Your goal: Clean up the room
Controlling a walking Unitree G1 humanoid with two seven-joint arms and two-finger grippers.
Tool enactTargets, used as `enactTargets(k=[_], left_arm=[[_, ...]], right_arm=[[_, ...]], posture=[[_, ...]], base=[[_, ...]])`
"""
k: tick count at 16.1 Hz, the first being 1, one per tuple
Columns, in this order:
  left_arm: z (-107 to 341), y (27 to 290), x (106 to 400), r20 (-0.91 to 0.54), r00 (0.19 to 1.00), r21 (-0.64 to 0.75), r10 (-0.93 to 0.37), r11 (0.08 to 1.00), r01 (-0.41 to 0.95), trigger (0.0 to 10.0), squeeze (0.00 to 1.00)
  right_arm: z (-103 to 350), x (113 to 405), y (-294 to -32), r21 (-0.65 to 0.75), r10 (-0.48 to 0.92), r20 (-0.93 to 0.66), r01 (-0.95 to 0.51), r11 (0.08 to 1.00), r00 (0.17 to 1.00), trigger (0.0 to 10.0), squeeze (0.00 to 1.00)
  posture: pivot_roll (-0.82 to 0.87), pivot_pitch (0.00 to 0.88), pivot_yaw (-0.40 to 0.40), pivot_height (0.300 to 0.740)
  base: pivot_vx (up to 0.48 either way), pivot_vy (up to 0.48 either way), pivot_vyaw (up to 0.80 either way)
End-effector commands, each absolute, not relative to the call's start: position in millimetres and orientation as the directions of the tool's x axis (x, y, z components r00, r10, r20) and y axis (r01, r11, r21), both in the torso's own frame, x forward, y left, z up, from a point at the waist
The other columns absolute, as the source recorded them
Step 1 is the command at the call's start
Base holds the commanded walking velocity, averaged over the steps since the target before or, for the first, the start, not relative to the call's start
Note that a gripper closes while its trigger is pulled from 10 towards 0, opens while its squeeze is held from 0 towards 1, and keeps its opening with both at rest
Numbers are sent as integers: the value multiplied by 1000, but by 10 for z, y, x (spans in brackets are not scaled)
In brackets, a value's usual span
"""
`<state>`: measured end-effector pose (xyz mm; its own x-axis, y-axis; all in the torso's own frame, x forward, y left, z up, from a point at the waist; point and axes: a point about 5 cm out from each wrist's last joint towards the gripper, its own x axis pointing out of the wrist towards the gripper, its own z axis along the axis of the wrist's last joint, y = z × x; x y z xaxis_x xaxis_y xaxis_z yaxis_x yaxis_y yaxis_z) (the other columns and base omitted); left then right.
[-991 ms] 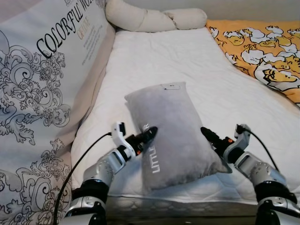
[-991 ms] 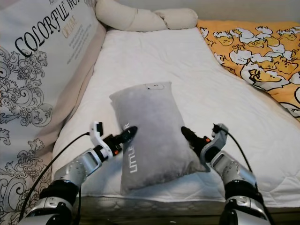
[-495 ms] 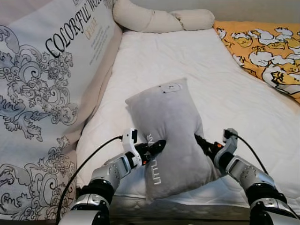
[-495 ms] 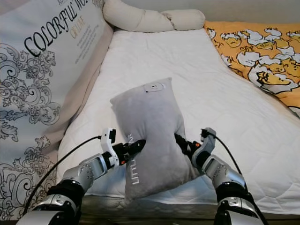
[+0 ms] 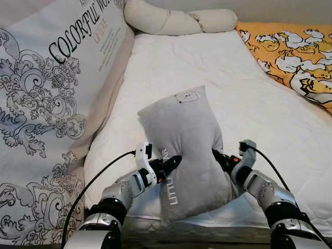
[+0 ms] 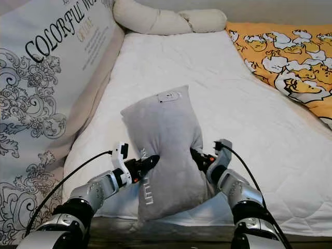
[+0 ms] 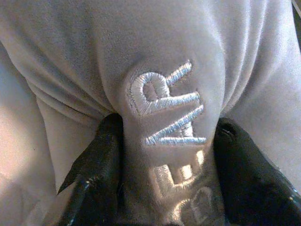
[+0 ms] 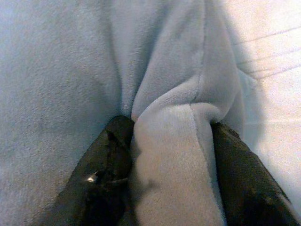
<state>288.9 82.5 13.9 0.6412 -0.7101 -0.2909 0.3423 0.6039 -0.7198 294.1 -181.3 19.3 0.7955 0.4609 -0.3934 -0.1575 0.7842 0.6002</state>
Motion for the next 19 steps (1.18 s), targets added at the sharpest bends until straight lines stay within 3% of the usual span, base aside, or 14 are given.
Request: enactTargets(k=[1, 4, 8, 13, 19], left_arm=[[114, 740, 2855, -315, 596, -717, -739, 596, 360, 0, 0], [246, 746, 2942, -335, 596, -543, -730, 666, 511, 0, 0], [587, 731, 3015, -236, 634, -391, -737, 669, 632, 0, 0], [991, 627, 3102, -125, 663, -312, -738, 664, 679, 0, 0], [1215, 827, 3183, -129, 740, -144, -660, 751, 644, 0, 0]], right_arm=[[170, 2935, -1601, 603, 523, -402, -213, 769, 752, 0, 0], [326, 3023, -1466, 529, 511, -352, -284, 800, 784, 0, 0], [515, 3009, -1401, 392, 442, -288, -316, 864, 850, 0, 0], [647, 2953, -1366, 428, 361, -193, -253, 868, 913, 0, 0], [918, 2926, -1471, 407, 251, -59, -207, 890, 966, 0, 0]], posture=[[-51, 0, 50, 740], [-33, 0, 52, 740], [-27, 0, 60, 740], [-27, 0, 87, 740], [-34, 0, 110, 740]], base=[[0, 0, 0], [0, 0, 0], [0, 0, 0], [0, 0, 0], [0, 0, 0]])
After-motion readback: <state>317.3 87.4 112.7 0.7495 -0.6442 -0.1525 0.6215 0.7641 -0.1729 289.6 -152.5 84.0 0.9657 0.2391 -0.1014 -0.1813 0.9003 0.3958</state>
